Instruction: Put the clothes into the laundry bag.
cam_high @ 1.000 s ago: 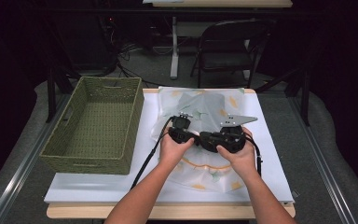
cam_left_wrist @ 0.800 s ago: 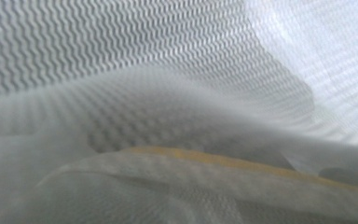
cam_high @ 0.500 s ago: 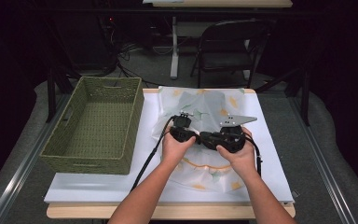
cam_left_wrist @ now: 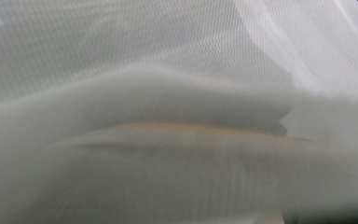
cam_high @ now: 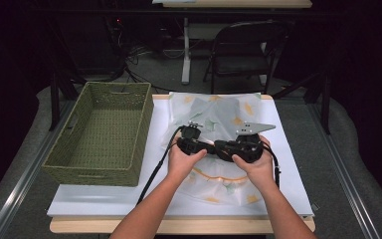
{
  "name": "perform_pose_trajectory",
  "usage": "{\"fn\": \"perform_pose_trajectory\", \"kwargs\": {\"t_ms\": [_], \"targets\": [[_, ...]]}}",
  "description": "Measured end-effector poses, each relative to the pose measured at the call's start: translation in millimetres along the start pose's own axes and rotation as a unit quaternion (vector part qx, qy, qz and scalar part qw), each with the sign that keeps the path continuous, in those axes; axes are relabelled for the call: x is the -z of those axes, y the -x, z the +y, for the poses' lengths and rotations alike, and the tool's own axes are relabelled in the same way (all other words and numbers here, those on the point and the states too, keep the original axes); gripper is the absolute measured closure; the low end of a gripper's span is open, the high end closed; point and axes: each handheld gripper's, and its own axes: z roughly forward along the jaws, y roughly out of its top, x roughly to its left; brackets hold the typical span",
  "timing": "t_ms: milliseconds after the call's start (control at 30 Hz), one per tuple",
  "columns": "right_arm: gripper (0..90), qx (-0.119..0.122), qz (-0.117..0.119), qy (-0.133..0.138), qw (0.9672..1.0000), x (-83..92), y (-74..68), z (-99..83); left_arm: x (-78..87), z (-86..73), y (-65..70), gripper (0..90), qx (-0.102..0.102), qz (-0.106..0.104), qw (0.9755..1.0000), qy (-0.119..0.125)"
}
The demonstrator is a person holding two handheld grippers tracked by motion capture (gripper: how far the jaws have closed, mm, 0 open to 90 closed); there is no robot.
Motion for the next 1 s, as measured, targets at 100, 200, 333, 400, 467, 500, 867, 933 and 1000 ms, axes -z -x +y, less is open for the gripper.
{"fn": "perform_pose_trajectory", "kwargs": {"t_ms": [100, 200, 333, 400, 467, 500, 867, 933, 1000], "targets": [[88.4, 0.000, -0.001, 0.000, 1.0000, 0.5, -0.2, 0.0, 11.0, -7.4, -2.8, 50.2, -0.005, -0.006, 1.0000, -0.002], [88.4, 0.000, -0.001, 0.000, 1.0000, 0.8, -0.7, 0.3, 21.0, -14.7, -5.3, 49.9, -0.005, -0.011, 0.9999, 0.001], [88.4, 0.000, -0.002, 0.000, 1.0000, 1.2, -0.9, 0.5, 28.9, -20.9, -7.4, 49.5, -0.010, -0.011, 0.9999, -0.001], [88.4, 0.000, -0.002, 0.000, 1.0000, 1.2, -0.9, 0.5, 28.9, -20.9, -7.4, 49.5, -0.010, -0.011, 0.9999, -0.001], [88.4, 0.000, -0.002, 0.000, 1.0000, 1.2, -0.9, 0.5, 45.2, -39.5, -13.0, 49.5, -0.022, -0.013, 0.9996, -0.010], [88.4, 0.000, -0.002, 0.000, 1.0000, 1.2, -0.9, 0.5, 45.2, -39.5, -13.0, 49.3, -0.022, -0.013, 0.9996, -0.010], [88.4, 0.001, -0.005, 0.000, 1.0000, 2.4, 0.5, -0.3, 55.8, -66.1, -13.6, 45.6, -0.056, 0.024, 0.9979, -0.024], [88.4, 0.000, -0.005, 0.000, 1.0000, 2.9, 1.1, -0.5, 53.9, -72.0, -13.3, 45.4, -0.050, 0.012, 0.9982, -0.032], [88.4, 0.000, -0.005, 0.000, 1.0000, 3.1, 1.2, -0.5, 52.9, -73.7, -12.9, 45.2, -0.050, 0.010, 0.9981, -0.033]]}}
